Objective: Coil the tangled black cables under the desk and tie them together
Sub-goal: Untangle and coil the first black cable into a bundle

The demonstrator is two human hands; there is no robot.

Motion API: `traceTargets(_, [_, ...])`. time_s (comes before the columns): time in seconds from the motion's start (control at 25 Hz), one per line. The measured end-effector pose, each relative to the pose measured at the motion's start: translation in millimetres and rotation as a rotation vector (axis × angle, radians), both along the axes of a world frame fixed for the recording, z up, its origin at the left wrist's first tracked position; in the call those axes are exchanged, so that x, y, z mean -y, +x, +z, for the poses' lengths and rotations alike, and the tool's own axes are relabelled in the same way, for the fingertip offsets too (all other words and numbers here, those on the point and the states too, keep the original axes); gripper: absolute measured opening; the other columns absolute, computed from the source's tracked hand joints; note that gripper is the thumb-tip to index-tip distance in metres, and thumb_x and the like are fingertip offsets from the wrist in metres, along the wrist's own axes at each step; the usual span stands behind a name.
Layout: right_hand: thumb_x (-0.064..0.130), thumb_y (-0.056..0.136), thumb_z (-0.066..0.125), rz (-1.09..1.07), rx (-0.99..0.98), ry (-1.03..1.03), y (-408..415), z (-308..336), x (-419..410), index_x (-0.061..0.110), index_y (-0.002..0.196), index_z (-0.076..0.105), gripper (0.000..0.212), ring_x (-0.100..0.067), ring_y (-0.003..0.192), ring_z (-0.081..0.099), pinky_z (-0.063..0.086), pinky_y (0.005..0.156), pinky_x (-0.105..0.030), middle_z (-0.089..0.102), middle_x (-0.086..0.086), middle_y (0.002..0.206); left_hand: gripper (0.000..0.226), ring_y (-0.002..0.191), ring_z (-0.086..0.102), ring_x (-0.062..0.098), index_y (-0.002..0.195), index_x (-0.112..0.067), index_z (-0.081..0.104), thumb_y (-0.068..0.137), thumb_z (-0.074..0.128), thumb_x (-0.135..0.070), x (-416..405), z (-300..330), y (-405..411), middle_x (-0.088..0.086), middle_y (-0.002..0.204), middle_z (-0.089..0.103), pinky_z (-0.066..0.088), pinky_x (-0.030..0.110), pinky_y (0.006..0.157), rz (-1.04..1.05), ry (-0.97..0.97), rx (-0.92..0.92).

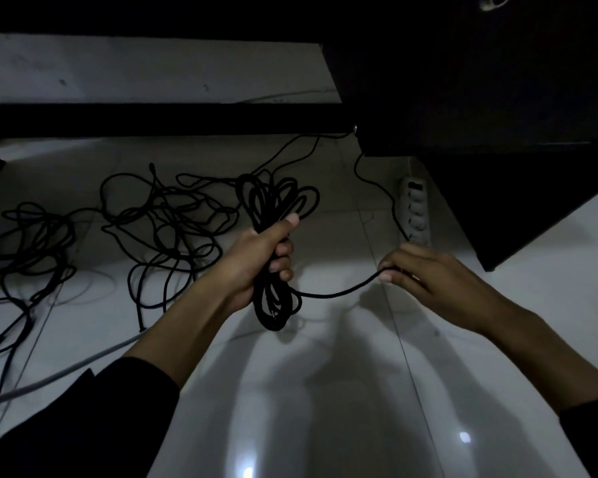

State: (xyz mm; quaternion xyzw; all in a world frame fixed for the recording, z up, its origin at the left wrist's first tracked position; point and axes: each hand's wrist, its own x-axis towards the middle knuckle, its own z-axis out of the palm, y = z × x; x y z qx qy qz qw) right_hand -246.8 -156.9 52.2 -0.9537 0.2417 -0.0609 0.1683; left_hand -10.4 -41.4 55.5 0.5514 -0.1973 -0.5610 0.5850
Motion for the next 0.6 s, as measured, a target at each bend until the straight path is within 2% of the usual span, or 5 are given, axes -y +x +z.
traceTargets(0.16, [0.045,0.095,0.043,0.092,0.020,-0.118,12,14,3,0.024,0.099,0.063,0.030,-0.007,0.071,0.047,0.045,0.056,-0.027,0.040,0.011,0.087,0.013,0.047,0.028,0.008,0.087,-0.030,0.055,0.090,0.062,-0.040,2,-2,-2,-0.004,0.059,0.031,0.038,0.023,0.048,-0.115,0.086,0.059])
traceTargets(0.36, [0.029,0.095,0.048,0.218,0.010,-0.215,34,26,7,0.021,0.100,0.055,0.012,-0.017,0.071,0.048,0.048,0.053,-0.040,0.042,-0.003,0.095,0.046,0.051,0.037,0.004,0.107,-0.012,0.065,0.070,0.078,-0.035,11,-3,-6,-0.006,0.061,0.039,0.044,0.021,0.057,-0.435,0.177,0.109])
traceTargets(0.48, [0.034,0.093,0.052,0.062,0.111,0.124,52,36,2,0.026,0.087,0.054,0.011,-0.019,0.065,0.048,0.041,0.056,-0.042,0.055,-0.007,0.084,0.033,0.050,0.037,0.004,0.097,-0.020,0.071,0.067,0.080,-0.028,19,-3,-14,-0.006,0.065,0.040,0.043,0.020,0.054,-0.562,0.172,0.113])
traceTargets(0.52, [0.042,0.091,0.054,-0.036,0.136,0.268,57,41,1,0.026,0.084,0.051,0.018,-0.020,0.064,0.052,0.043,0.057,-0.044,0.057,-0.004,0.079,0.034,0.050,0.037,0.004,0.099,-0.020,0.071,0.068,0.081,-0.025,22,-3,-17,-0.005,0.065,0.040,0.042,0.020,0.054,-0.591,0.180,0.143])
traceTargets(0.6, [0.047,0.090,0.054,-0.045,0.129,0.336,65,45,0,0.027,0.084,0.051,0.022,-0.023,0.071,0.060,0.047,0.062,-0.049,0.061,-0.001,0.080,0.050,0.050,0.036,0.005,0.118,-0.013,0.063,0.073,0.081,-0.019,26,-6,-21,-0.004,0.065,0.038,0.040,0.020,0.052,-0.638,0.203,0.205])
